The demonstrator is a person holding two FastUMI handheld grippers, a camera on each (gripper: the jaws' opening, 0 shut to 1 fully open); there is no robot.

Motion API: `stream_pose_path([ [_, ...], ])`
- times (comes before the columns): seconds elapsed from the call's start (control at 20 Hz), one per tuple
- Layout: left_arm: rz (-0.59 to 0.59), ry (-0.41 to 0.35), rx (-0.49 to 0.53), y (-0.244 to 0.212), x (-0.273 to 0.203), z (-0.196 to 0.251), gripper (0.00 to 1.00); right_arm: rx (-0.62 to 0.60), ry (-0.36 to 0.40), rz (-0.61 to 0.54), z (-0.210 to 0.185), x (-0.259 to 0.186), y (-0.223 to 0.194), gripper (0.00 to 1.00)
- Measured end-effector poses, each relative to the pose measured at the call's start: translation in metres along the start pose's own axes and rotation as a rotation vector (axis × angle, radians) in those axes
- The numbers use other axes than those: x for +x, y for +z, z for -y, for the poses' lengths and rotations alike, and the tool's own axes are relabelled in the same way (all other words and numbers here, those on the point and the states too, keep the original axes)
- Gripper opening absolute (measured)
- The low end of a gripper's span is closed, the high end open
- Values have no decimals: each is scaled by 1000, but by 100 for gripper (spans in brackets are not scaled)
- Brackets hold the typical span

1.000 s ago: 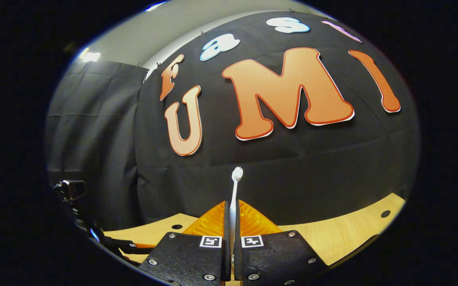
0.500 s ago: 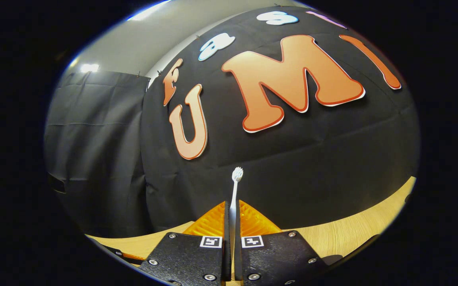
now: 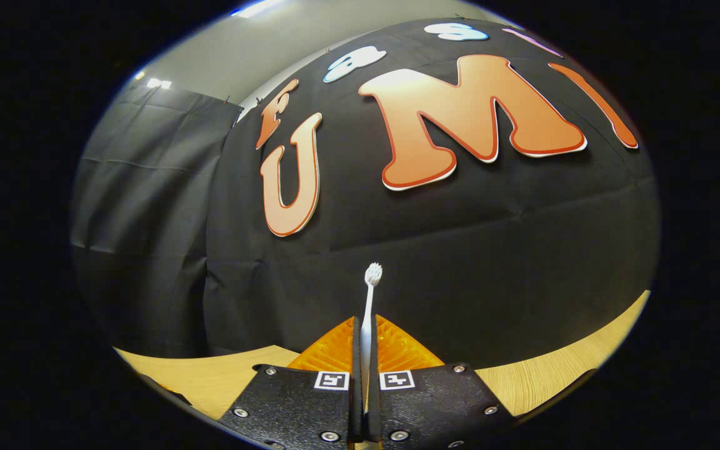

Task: Put the toothbrush and toothpaste on the desktop into the cup, then pick up the cup and place it on the coaster on the desktop.

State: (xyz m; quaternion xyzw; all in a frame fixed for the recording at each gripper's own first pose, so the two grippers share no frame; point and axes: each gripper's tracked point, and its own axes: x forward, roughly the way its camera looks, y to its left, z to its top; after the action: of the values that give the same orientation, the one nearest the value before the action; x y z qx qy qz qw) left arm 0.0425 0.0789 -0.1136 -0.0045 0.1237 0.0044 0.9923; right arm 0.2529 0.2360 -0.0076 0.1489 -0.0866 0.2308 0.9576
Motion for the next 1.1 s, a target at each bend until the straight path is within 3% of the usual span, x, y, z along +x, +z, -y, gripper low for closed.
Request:
stream_pose_path([
  [0.6, -33, 2, -22, -15, -4, 2, 98, -141, 9, -7, 3, 3, -26, 4],
  [0.9, -55, -8, -48, -20, -7, 9, 98, -213, 15, -109, 4, -23, -28, 12],
  [1.1, -57, -13, -64, -17, -10, 19, 98, -179, 15, -139, 12, -53, -14, 19],
])
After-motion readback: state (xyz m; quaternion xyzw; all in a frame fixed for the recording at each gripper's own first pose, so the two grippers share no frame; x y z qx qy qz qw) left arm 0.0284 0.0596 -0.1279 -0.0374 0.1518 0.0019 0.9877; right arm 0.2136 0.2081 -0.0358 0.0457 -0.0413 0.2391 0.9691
